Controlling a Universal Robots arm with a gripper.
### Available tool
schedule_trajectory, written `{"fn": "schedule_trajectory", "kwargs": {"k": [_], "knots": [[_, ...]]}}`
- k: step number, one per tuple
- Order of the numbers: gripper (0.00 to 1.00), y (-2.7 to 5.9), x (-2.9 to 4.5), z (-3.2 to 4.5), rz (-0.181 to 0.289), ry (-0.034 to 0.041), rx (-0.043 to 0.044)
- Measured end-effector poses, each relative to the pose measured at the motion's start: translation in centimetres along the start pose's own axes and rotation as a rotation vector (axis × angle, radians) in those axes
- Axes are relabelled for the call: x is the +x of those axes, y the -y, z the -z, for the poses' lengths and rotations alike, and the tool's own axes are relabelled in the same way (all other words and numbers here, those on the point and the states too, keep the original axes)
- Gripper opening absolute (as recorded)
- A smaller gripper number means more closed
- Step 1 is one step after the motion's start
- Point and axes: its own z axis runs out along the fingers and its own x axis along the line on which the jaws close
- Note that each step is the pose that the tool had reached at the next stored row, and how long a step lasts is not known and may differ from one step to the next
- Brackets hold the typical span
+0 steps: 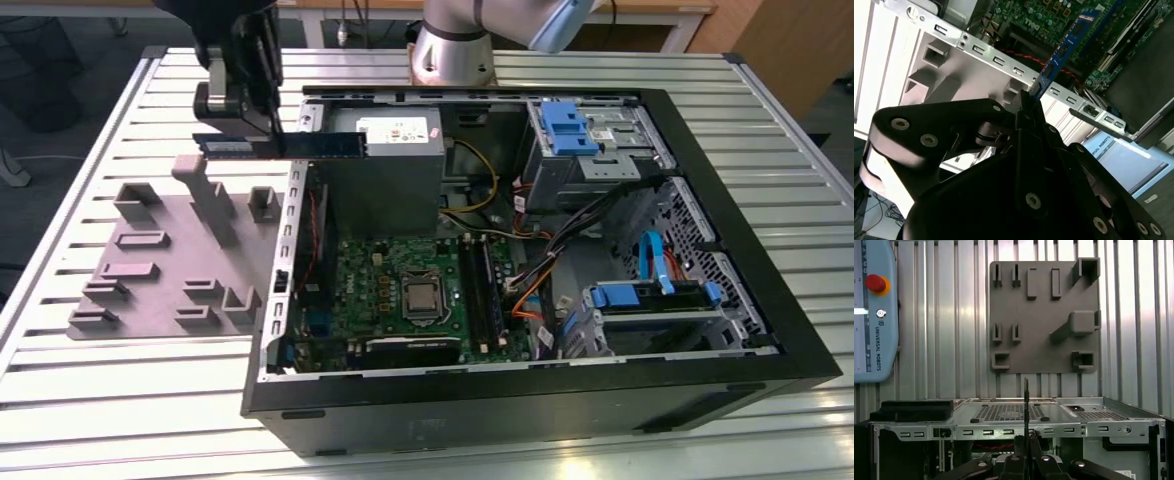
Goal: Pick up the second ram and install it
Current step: 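Pick up the second ram and move it above second insertion slot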
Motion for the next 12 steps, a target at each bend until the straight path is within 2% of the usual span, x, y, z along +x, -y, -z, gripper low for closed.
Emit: {"fn": "schedule_trajectory", "kwargs": {"k": [12], "knots": [[0.14,3.16,-0.11,0.03,0.0,0.0,0.0]]}}
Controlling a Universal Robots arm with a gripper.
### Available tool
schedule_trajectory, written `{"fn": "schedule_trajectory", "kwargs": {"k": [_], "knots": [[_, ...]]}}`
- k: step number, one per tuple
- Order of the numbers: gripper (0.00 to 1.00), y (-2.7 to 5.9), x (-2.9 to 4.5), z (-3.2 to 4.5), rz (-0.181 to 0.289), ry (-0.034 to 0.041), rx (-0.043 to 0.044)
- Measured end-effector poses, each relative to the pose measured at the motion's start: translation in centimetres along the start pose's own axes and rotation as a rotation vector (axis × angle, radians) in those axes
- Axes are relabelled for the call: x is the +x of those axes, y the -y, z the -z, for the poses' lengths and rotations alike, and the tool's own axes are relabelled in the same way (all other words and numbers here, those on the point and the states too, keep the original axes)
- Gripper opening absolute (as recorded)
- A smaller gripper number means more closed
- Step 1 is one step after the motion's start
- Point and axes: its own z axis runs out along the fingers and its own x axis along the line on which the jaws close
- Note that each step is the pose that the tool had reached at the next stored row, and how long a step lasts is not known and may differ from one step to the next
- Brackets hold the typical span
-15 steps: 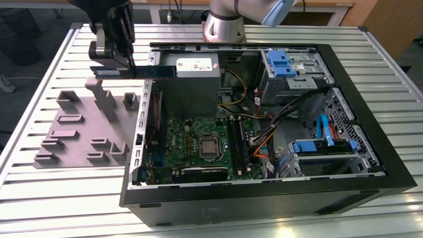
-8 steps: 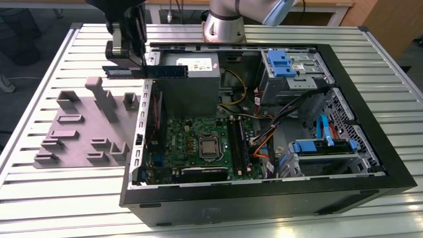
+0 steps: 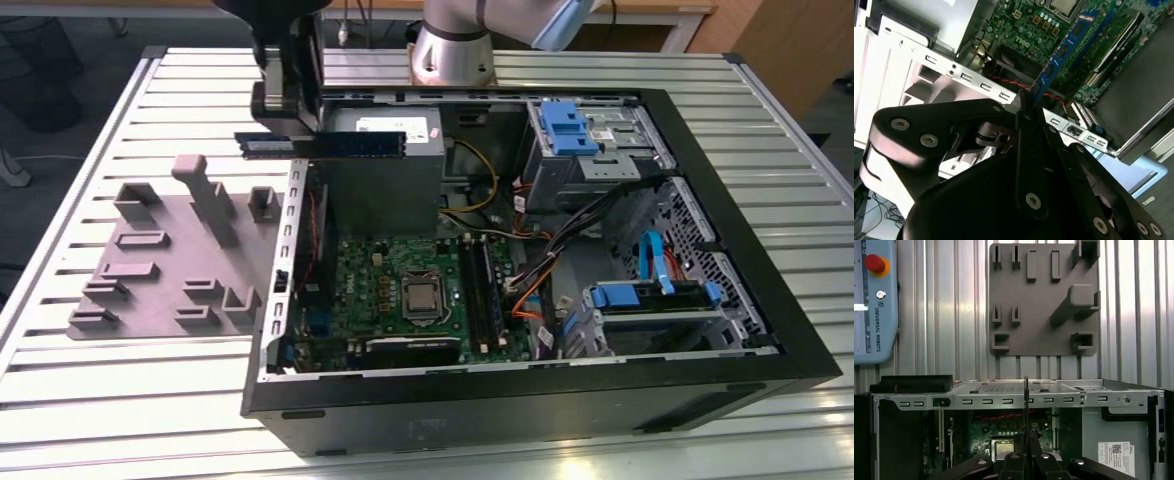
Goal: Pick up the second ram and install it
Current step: 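Pick up the second ram and move it above second insertion slot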
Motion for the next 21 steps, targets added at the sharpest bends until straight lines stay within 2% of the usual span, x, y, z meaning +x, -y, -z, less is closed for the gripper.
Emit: {"fn": "schedule_trajectory", "kwargs": {"k": [21], "knots": [[0.14,6.88,-0.25,0.06,0.0,0.0,0.0]]}}
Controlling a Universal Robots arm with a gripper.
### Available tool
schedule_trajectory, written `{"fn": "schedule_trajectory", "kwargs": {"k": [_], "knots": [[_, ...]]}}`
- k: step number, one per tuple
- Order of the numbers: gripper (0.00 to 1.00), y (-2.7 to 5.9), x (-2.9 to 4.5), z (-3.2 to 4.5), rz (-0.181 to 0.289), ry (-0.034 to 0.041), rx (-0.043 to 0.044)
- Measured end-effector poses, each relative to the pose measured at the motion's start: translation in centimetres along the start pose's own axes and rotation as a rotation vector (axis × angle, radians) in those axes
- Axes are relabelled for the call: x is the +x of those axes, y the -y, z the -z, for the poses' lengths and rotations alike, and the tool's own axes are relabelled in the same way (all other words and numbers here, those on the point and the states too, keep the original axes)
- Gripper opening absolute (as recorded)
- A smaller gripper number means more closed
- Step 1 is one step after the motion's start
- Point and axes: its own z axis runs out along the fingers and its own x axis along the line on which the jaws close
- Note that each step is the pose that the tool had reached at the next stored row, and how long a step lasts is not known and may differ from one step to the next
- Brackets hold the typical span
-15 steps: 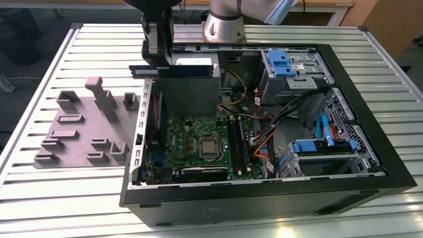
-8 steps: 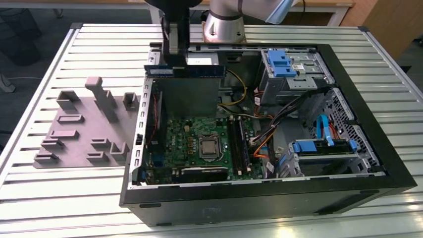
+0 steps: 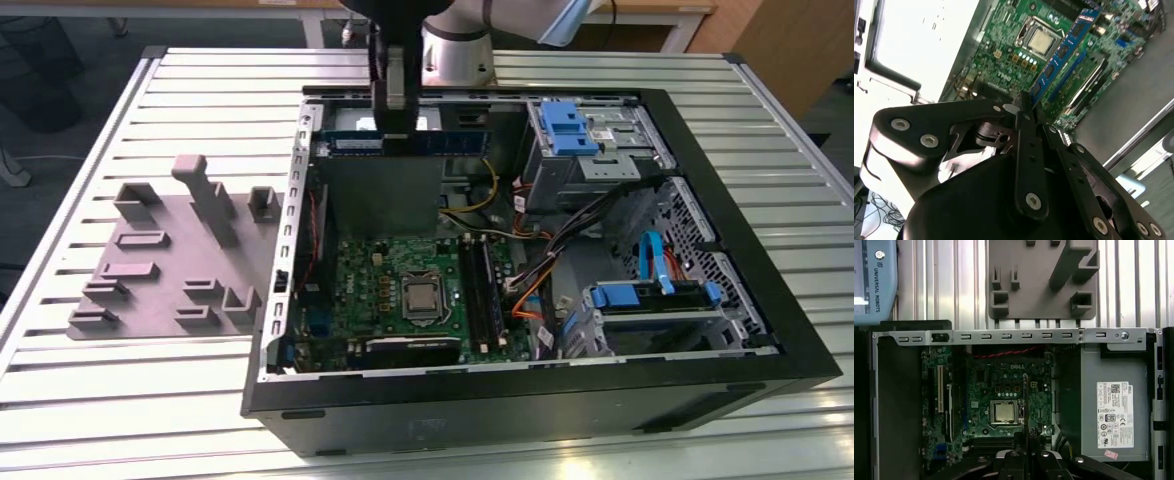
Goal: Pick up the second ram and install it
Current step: 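Pick up the second ram and move it above second insertion slot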
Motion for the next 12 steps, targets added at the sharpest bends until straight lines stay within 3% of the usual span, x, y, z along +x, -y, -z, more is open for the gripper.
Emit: {"fn": "schedule_trajectory", "kwargs": {"k": [12], "knots": [[0.14,3.51,-0.13,0.03,0.0,0.0,0.0]]}}
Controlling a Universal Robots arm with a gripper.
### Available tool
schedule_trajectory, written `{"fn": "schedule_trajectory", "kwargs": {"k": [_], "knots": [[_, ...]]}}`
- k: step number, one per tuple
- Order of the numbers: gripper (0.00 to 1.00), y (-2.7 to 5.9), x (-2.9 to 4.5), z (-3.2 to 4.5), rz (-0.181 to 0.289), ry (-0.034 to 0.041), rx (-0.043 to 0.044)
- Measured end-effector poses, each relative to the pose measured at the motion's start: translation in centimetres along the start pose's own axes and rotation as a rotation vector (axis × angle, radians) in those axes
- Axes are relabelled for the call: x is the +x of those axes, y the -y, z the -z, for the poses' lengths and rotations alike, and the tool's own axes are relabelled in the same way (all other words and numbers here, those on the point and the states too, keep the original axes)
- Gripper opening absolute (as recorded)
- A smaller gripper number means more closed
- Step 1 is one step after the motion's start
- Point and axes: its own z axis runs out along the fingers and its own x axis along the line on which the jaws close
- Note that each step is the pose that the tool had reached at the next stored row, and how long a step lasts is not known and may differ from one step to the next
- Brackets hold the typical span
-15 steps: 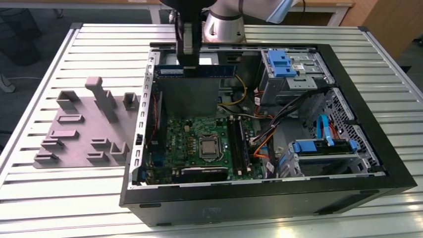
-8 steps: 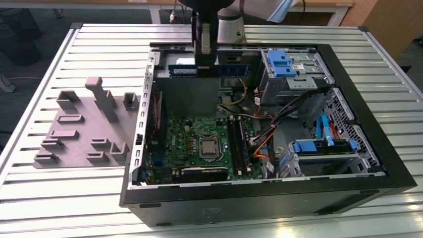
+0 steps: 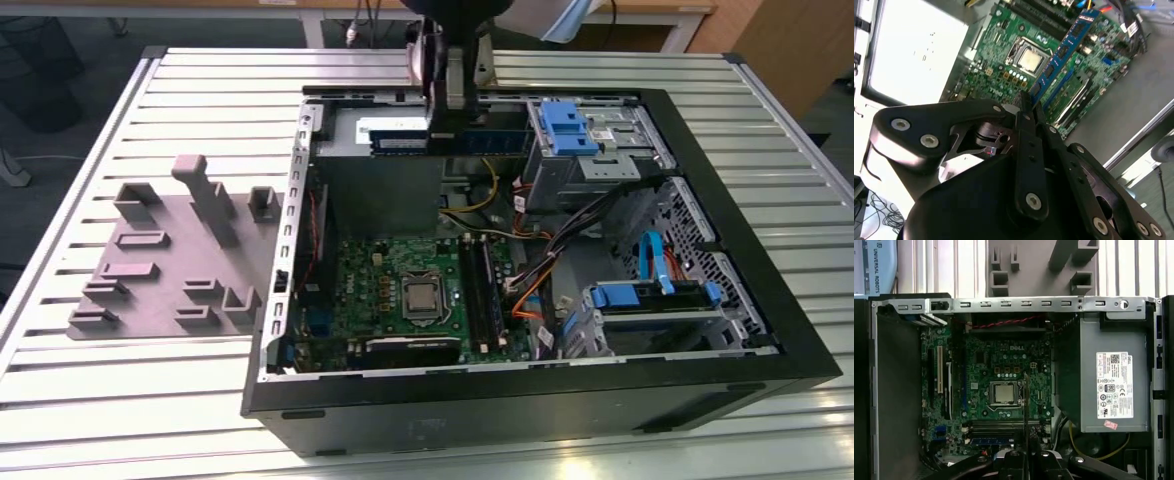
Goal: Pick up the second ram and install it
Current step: 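Pick up the second ram and move it above second insertion slot, then insert the second ram into the second slot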
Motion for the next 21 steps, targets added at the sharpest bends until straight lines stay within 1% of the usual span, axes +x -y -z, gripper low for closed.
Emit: {"fn": "schedule_trajectory", "kwargs": {"k": [3,5,9,11,21], "knots": [[0.14,0.89,-0.03,0.01,0.0,0.0,0.0],[0.14,1.2,-0.04,0.01,0.0,0.0,0.0],[0.14,1.26,-0.04,0.01,0.0,0.0,0.0],[0.14,1.51,-0.05,0.01,0.0,-0.0001,0.0],[0.14,1.52,-0.06,-0.01,-0.01,-0.0001,0.0]]}}
